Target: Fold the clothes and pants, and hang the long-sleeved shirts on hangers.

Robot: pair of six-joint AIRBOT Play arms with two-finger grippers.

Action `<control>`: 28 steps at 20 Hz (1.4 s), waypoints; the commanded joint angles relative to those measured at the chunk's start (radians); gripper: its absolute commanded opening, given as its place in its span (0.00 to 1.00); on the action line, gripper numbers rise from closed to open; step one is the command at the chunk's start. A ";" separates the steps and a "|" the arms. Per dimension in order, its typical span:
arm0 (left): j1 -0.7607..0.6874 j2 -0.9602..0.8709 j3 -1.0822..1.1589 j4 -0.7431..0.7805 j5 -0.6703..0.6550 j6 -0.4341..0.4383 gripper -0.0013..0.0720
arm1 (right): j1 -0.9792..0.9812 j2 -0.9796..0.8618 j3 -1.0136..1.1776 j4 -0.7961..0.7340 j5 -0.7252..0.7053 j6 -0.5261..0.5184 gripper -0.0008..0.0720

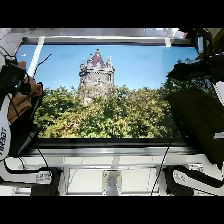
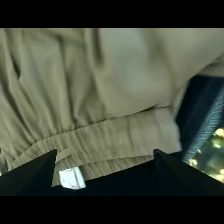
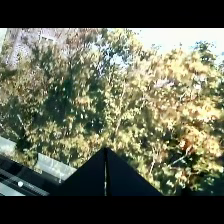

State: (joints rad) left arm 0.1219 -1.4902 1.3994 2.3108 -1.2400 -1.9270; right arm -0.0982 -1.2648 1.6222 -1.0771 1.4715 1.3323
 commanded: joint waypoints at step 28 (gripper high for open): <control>0.035 -0.270 0.000 -0.016 0.044 0.245 0.97 | 0.001 -0.053 -0.002 0.000 -0.007 0.017 0.04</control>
State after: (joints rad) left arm 0.1463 -1.7370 1.3994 2.2925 -1.1835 -1.6939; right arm -0.0982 -1.3167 1.6203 -1.0771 1.4662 1.3491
